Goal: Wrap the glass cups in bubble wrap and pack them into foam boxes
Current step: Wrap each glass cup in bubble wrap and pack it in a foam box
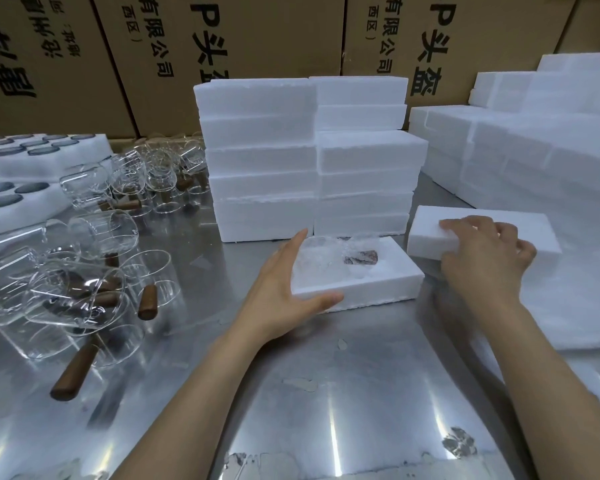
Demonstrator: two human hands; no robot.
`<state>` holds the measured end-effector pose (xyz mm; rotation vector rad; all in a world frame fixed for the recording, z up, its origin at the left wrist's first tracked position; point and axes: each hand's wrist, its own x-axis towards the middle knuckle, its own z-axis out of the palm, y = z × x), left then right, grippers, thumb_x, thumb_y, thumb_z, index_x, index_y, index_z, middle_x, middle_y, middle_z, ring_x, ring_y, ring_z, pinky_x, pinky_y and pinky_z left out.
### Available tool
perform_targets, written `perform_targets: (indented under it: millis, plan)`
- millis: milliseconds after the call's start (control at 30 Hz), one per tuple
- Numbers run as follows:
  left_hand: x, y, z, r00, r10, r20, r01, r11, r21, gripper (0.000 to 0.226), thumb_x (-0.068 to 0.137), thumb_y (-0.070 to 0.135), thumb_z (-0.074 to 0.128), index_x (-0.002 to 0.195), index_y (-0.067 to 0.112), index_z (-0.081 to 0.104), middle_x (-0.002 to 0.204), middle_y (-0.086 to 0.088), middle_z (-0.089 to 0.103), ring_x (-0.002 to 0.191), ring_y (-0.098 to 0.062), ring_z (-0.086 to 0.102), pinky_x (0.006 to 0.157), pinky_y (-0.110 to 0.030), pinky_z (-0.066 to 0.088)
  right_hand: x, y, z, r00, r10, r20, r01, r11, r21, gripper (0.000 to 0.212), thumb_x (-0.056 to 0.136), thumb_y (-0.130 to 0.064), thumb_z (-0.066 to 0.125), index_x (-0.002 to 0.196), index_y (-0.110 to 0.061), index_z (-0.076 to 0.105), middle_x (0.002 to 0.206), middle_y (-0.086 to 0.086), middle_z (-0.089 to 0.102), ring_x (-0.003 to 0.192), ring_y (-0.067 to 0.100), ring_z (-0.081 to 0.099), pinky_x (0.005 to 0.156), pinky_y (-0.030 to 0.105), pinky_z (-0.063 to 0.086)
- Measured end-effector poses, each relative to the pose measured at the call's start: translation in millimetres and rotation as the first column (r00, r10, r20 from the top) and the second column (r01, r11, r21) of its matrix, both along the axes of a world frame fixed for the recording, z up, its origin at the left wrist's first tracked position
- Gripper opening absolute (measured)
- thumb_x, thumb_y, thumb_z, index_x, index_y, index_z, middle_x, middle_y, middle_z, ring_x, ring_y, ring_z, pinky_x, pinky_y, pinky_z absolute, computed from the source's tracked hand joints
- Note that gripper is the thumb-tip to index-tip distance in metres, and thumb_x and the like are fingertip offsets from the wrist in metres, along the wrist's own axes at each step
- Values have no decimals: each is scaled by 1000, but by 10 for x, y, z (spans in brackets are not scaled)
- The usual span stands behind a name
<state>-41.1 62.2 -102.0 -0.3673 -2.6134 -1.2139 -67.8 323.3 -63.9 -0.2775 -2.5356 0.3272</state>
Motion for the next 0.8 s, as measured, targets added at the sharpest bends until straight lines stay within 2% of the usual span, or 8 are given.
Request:
perform_targets:
  millis: [100,200,267,367,500,600,667,800]
  plan:
    - [-1,2,-3,1000,-4,-2,4,1000,-6,102,69,58,75,149,46,12,153,26,21,142,-1,19,108,-19,18,-4,23,23,998,3,-61,-4,1000,-27,43,84,-2,52,119,-24,64,131,6,55,123,31,36,106,45,16]
    - [-4,2,1,1000,-4,2,4,1000,-13,104,69,57,76,150,44,11,154,24,21,142,-2,18,108,-19,17,-22,31,-43,991,13,134,-20,999,51,60,84,-10,60,140,-25,43,149,4,35,135,29,22,112,49,4]
    - [-7,1,5,1000,-5,7,5,1000,-19,104,69,58,75,150,44,11,154,24,21,142,-2,18,109,-20,18,-62,41,-96,987,-7,162,-7,997,82,67,83,-10,61,144,-24,36,151,3,30,136,29,19,113,49,2]
    - [7,-13,19,1000,-14,8,14,1000,-19,104,70,58,75,150,45,10,154,25,21,143,-2,18,111,-21,19,-90,33,-92,1000,-21,18,21,1000,21,58,80,-2,59,135,-19,51,142,6,45,129,32,29,109,47,13]
    - [1,-26,18,1000,-11,10,11,1000,-22,108,69,59,75,151,41,9,156,23,17,146,-2,11,118,-31,18,-63,36,-40,989,24,-146,-32,998,-49,54,81,-13,65,133,-18,53,139,9,49,125,37,35,102,48,21]
    - [-13,-52,12,998,-13,64,11,999,36,114,62,63,75,152,40,9,156,23,17,145,-1,13,118,-31,19,19,-80,112,894,154,-421,-188,981,-39,54,84,-22,66,136,-19,51,138,7,51,121,37,42,98,42,26]
    - [-10,-55,8,995,-30,98,22,996,82,116,57,67,74,151,42,10,155,27,17,141,5,18,113,-24,22,113,-251,198,769,331,-547,-339,937,91,53,84,-24,66,134,-15,53,133,9,55,115,37,50,95,36,29]
    - [-8,-62,12,994,-50,100,33,986,163,109,59,57,81,148,43,19,144,32,34,125,15,34,101,-13,31,268,-626,186,648,620,-443,-556,782,280,49,80,-28,64,127,-15,61,121,6,63,107,33,59,94,42,41]
